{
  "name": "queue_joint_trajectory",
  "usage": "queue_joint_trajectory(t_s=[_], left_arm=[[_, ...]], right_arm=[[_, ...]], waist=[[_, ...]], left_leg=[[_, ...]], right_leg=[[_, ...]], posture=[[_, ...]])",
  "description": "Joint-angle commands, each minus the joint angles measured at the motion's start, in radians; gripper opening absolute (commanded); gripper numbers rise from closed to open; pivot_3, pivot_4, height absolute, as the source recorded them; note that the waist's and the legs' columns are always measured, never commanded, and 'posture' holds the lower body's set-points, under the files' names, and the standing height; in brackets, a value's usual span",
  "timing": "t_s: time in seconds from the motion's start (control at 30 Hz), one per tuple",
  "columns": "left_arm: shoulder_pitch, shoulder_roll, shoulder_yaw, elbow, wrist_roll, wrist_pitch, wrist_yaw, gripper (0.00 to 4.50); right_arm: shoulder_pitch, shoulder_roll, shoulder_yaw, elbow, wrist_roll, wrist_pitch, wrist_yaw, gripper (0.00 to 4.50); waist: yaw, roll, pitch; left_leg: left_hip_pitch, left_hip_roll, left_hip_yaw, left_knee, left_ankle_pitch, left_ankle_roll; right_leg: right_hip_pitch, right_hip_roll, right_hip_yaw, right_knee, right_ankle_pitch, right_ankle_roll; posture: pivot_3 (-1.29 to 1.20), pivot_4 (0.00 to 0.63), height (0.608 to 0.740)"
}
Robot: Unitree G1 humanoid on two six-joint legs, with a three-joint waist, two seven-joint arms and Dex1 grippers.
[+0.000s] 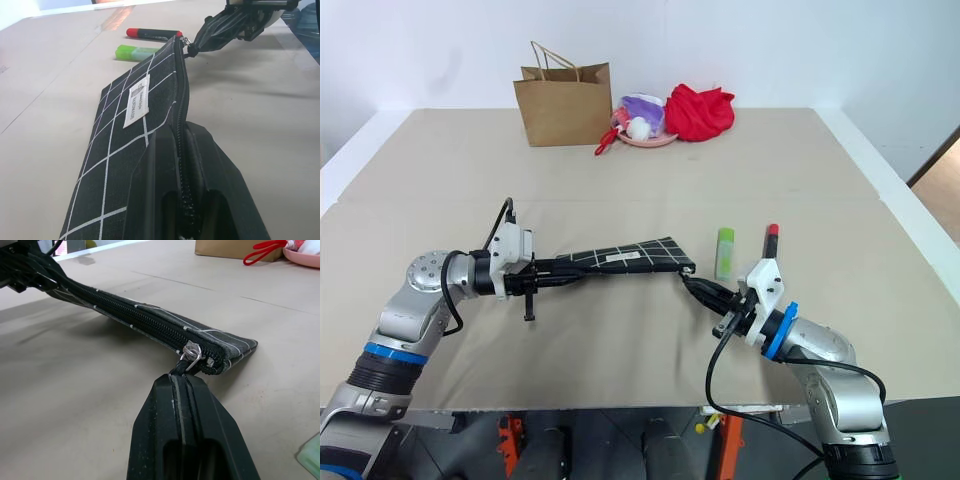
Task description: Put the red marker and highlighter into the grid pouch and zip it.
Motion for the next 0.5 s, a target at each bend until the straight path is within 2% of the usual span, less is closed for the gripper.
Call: queue_joint_trajectory(t_s=[0.03, 0.5], left_arm=[[-0.004, -0.006, 0.02, -0.041, -0.012, -0.001, 0.012, 0.0], [0.018, -0.027, 0.002, -0.066, 0.0, -0.008, 0.017, 0.0]], right_arm=[[-0.02, -0.017, -0.007, -0.025, 0.023, -0.007, 0.027, 0.07], [-0.178, -0.027, 0.133, -0.094, 0.05, 0.153, 0.054, 0.07]], waist=[[0.0, 0.0, 0.0], [0.001, 0.0, 0.0]], left_leg=[[0.0, 0.0, 0.0, 0.0, 0.0, 0.0], [0.0, 0.0, -0.001, 0.0, 0.0, 0.0]], right_leg=[[0.0, 0.0, 0.0, 0.0, 0.0, 0.0], [0.0, 0.0, -0.001, 0.0, 0.0, 0.0]], posture=[[0.0, 0.15, 0.74], [0.0, 0.15, 0.74]])
